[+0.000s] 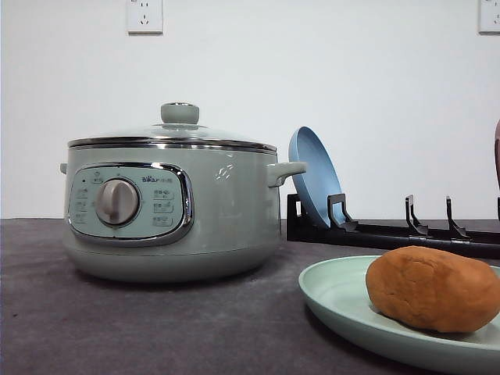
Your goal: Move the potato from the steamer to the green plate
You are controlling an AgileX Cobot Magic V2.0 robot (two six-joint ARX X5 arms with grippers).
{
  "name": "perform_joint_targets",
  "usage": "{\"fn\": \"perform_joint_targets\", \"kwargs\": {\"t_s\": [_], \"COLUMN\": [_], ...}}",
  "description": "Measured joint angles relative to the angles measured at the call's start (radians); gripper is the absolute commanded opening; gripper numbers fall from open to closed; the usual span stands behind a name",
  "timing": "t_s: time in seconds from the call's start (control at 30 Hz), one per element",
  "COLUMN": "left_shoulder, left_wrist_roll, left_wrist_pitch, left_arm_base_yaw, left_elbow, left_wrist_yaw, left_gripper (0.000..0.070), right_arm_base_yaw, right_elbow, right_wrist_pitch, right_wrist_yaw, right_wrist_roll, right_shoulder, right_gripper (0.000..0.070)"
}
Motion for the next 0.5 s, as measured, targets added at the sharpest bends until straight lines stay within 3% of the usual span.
{"fn": "perform_joint_targets", "kwargs": {"t_s": [0.2,0.5], "left_shoulder": [0.0,0.0], "left_wrist_roll": [0.0,0.0], "left_wrist_pitch": [0.0,0.0], "left_arm_base_yaw": [0.0,0.0], "left_elbow": [0.0,0.0], "left_wrist_yaw": [0.0,0.0], "left_gripper": [0.0,0.0], "right_arm_base_yaw": [-0.019,-0.283], "right_elbow": [-0.01,-0.289], "right_wrist_pitch": [0.019,0.306], "right_wrist_yaw": [-0.001,0.028], "right_wrist_roll": [0.0,0.0], "right_shoulder": [-0.001,-0.117], "right_gripper": [0.0019,0.0019]}}
